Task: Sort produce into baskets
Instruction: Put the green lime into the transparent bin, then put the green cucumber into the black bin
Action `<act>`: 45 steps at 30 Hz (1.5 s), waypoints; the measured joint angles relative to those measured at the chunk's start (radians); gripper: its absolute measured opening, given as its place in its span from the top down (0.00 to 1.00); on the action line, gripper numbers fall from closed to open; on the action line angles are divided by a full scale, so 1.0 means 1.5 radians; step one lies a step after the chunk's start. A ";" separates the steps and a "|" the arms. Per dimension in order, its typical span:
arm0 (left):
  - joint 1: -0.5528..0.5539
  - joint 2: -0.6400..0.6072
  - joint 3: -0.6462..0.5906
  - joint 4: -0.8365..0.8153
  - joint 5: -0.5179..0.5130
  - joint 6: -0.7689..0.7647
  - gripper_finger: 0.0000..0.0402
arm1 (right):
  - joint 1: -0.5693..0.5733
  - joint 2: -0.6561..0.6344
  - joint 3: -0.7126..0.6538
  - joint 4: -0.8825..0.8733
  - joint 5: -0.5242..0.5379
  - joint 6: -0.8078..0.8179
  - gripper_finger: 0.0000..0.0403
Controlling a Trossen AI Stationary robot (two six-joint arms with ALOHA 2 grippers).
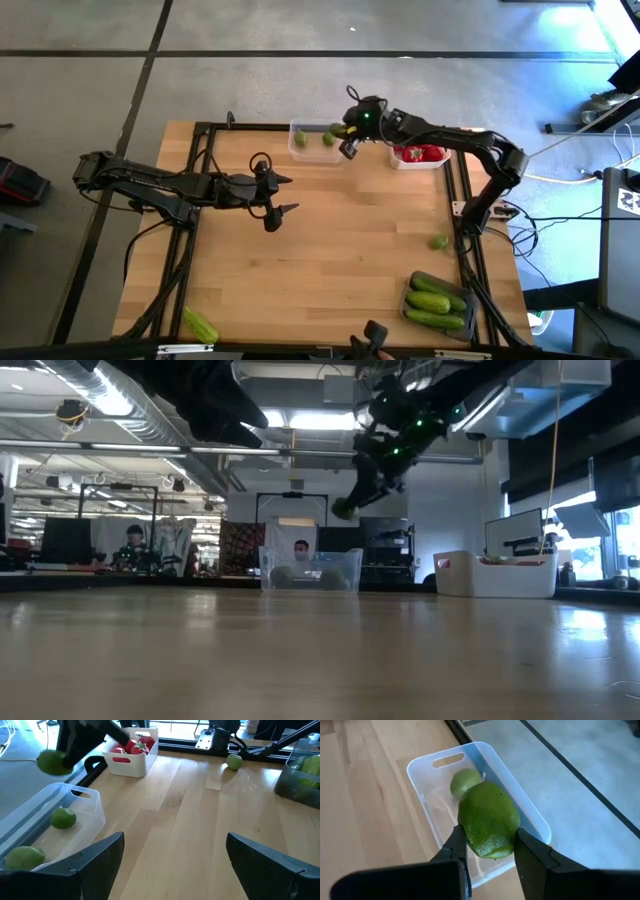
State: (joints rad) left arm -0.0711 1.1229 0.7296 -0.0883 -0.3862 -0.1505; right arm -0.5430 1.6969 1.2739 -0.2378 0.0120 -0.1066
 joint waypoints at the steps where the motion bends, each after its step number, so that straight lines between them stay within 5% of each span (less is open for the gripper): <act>1: 0.000 0.000 0.000 0.000 0.000 0.000 0.14 | 0.000 0.009 0.000 0.002 -0.004 0.000 0.77; 15: 0.000 0.000 0.000 0.002 0.000 0.012 0.14 | 0.000 0.082 0.000 0.005 -0.033 0.020 0.75; 25: 0.000 0.000 0.000 0.002 0.000 0.009 0.14 | 0.004 0.082 0.001 0.002 -0.038 0.016 0.44; 30: -0.003 -0.001 0.000 -0.003 0.002 0.015 0.14 | 0.014 0.071 0.014 -0.020 -0.040 0.013 0.35; 45: -0.157 -0.003 0.077 -0.274 0.065 -0.160 0.14 | 0.193 -0.002 0.018 -0.059 -0.044 -0.015 0.34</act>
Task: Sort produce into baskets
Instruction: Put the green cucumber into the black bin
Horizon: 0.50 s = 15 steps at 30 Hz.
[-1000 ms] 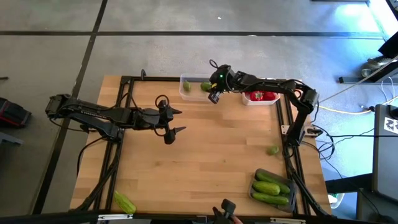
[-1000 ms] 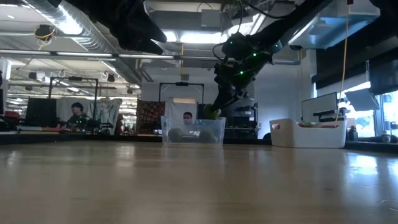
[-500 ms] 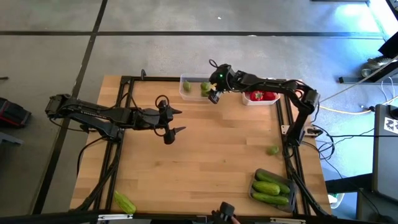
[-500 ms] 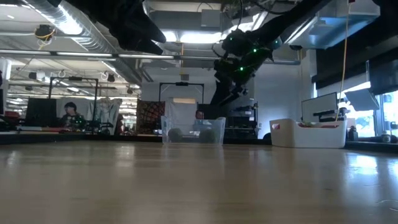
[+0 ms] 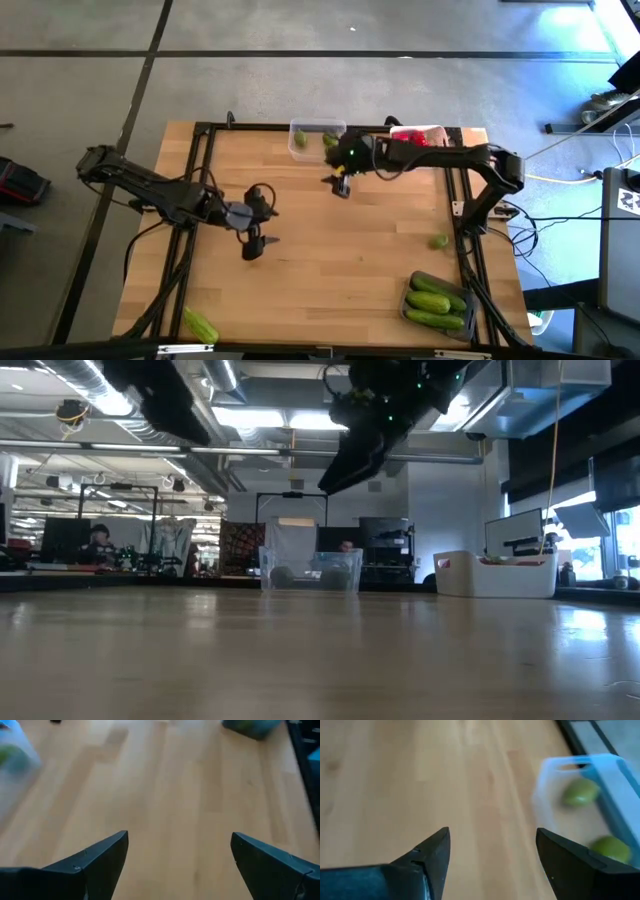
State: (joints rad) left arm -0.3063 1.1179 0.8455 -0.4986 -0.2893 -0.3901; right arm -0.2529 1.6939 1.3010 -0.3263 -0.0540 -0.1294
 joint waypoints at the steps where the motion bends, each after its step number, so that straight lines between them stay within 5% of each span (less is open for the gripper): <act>1: -0.010 0.000 0.000 -0.004 0.005 -0.015 0.14 | 0.011 0.000 0.000 0.000 0.000 -0.003 0.34; 7: -0.064 0.002 0.000 -0.029 0.074 -0.109 0.14 | 0.071 0.000 0.000 0.000 0.000 -0.007 0.34; 15: -0.141 0.002 0.000 -0.030 0.083 -0.178 0.14 | 0.127 0.000 0.000 -0.028 0.000 -0.006 0.34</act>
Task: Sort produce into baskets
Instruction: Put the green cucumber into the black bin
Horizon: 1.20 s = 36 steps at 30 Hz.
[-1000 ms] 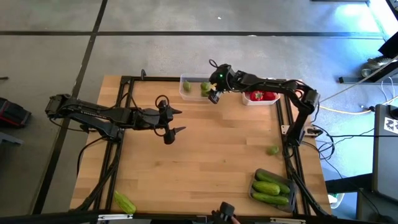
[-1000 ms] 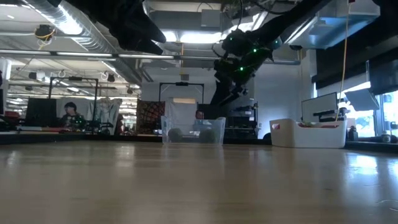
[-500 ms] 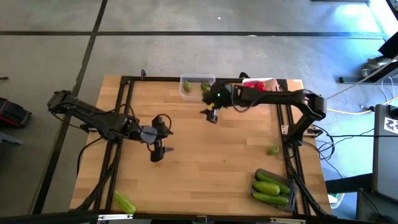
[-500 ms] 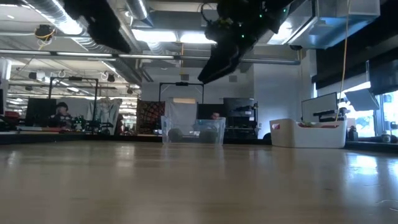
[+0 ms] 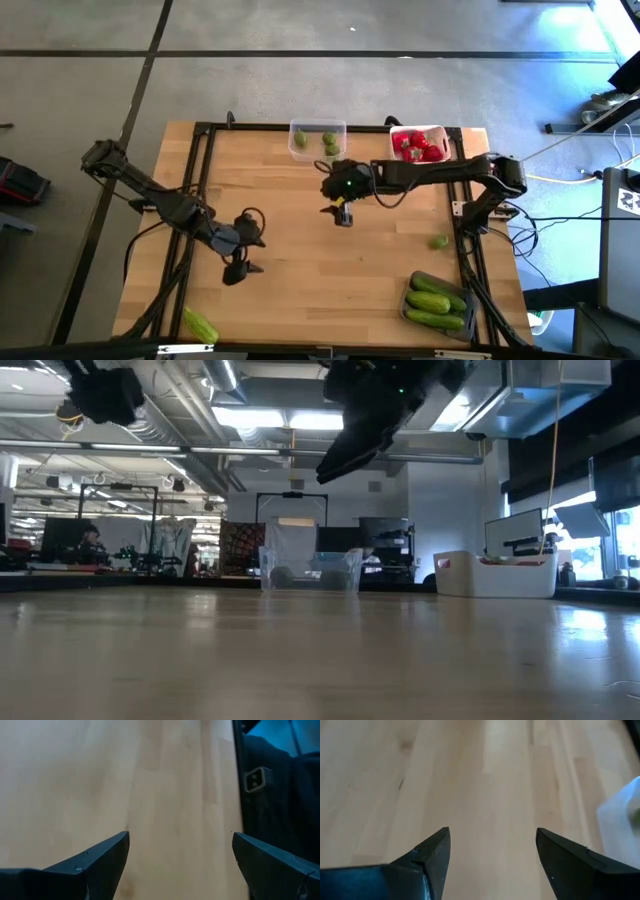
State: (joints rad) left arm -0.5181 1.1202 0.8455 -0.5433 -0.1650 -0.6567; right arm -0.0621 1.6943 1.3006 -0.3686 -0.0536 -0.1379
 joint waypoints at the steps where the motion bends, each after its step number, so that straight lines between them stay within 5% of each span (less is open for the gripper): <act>1: -0.008 0.000 0.000 0.000 0.000 -0.009 0.14 | 0.006 0.000 0.000 -0.004 0.000 0.003 0.34; 13: -0.136 0.067 0.000 0.003 0.003 -0.169 0.14 | 0.084 0.001 -0.001 -0.013 0.012 0.088 0.34; 21: -0.238 0.106 0.000 0.004 0.071 -0.270 0.14 | 0.133 0.001 -0.001 -0.012 0.078 0.149 0.34; 36: -0.397 0.195 -0.003 0.028 0.115 -0.398 0.14 | 0.147 0.001 -0.001 0.019 0.119 0.195 0.34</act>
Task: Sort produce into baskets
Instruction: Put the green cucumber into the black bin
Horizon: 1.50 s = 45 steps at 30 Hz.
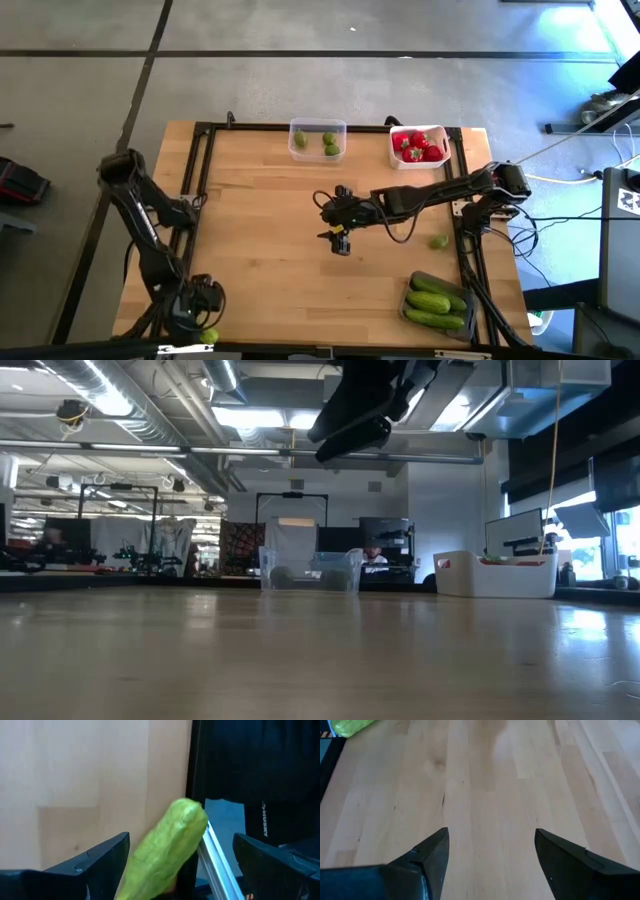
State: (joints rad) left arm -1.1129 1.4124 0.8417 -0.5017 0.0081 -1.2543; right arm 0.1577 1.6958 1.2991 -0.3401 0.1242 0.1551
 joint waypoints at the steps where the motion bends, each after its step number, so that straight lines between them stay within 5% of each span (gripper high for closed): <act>1: -0.004 0.008 0.000 0.006 0.005 -0.003 0.14 | 0.000 0.000 0.000 0.000 0.000 0.000 0.34; 6: -0.017 0.047 0.000 0.011 0.018 -0.006 0.14 | 0.000 0.005 0.000 0.000 0.000 0.000 0.34; 12: -0.039 0.123 0.000 0.017 0.125 -0.017 0.17 | 0.000 0.015 -0.001 0.003 0.000 -0.001 0.34; 17: -0.036 0.166 0.003 0.026 0.172 -0.018 0.28 | 0.000 0.025 0.000 -0.002 0.000 -0.001 0.34; 28: 0.005 0.136 0.000 -0.054 0.153 0.002 0.60 | 0.000 0.030 0.000 -0.001 0.000 0.003 0.34; 36: 0.029 0.045 0.001 -0.177 0.040 0.002 0.58 | 0.000 0.030 0.000 0.000 0.000 0.018 0.34; 45: 0.121 -0.105 0.001 -0.261 -0.244 0.038 0.57 | 0.019 0.029 -0.038 0.040 0.009 -0.001 0.34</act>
State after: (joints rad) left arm -0.9315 1.2550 0.8433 -0.8938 -0.3575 -1.1973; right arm 0.1864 1.7397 1.2428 -0.2803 0.1382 0.1542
